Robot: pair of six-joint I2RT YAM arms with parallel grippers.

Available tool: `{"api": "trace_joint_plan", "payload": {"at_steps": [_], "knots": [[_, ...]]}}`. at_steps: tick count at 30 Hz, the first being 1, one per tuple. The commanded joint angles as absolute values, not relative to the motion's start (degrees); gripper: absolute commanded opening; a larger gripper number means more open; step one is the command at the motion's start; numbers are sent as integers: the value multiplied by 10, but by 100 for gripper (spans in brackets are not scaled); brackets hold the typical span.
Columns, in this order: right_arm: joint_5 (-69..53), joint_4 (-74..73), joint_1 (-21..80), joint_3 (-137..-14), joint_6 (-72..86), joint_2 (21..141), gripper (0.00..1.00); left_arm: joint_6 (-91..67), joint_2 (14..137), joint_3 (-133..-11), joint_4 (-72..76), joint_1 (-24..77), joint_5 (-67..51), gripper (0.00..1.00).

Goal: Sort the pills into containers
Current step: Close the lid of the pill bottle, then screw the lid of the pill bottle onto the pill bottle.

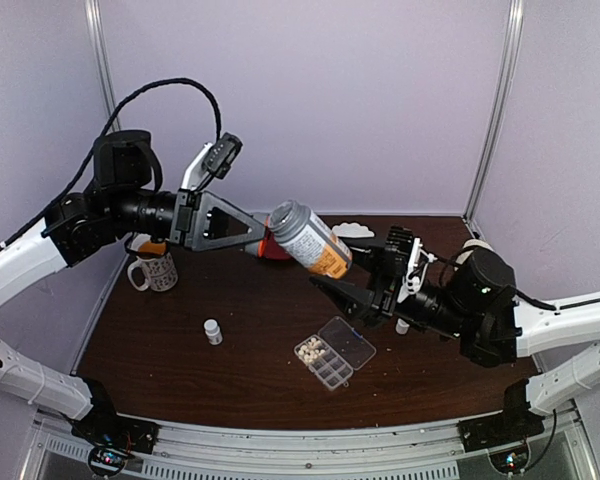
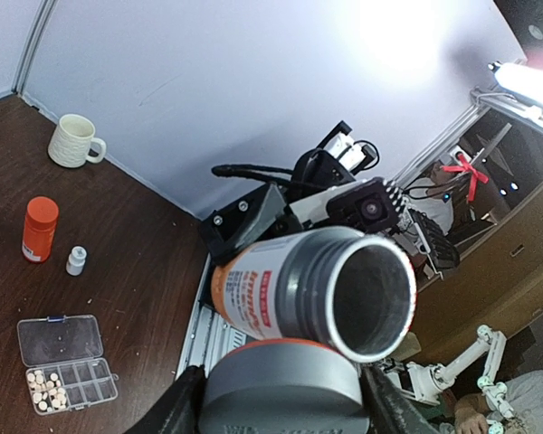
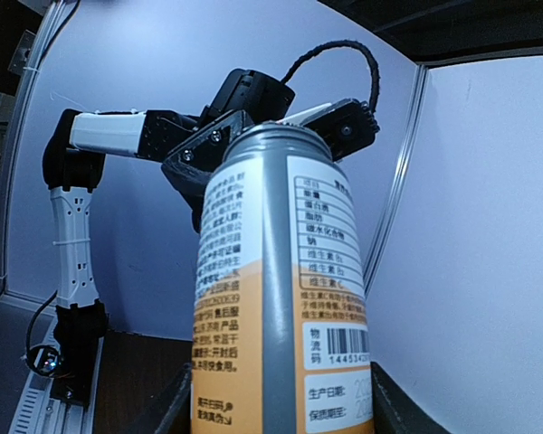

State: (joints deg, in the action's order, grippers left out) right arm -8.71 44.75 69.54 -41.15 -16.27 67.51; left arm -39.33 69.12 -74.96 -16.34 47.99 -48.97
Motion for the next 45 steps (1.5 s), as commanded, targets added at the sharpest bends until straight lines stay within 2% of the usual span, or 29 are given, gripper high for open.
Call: {"api": "trace_joint_plan", "payload": {"at_steps": [1, 9, 21, 29, 35, 45], "knots": [[-80, 492, 699, -379, -137, 666, 0, -398, 672, -742, -90, 478, -500, 4], [-97, 390, 701, -421, -155, 680, 0, -399, 680, -742, -92, 478, -501, 4], [-83, 278, 706, -463, -195, 686, 0, -353, 695, -758, -182, 478, -491, 4], [17, 97, 736, -536, -335, 716, 0, -341, 717, -772, -236, 478, -478, 4], [115, 114, 759, -553, -398, 739, 0, -351, 726, -769, -248, 478, -470, 3], [247, 262, 793, -549, -501, 774, 0, -371, 747, -760, -243, 478, -479, 3]]}}
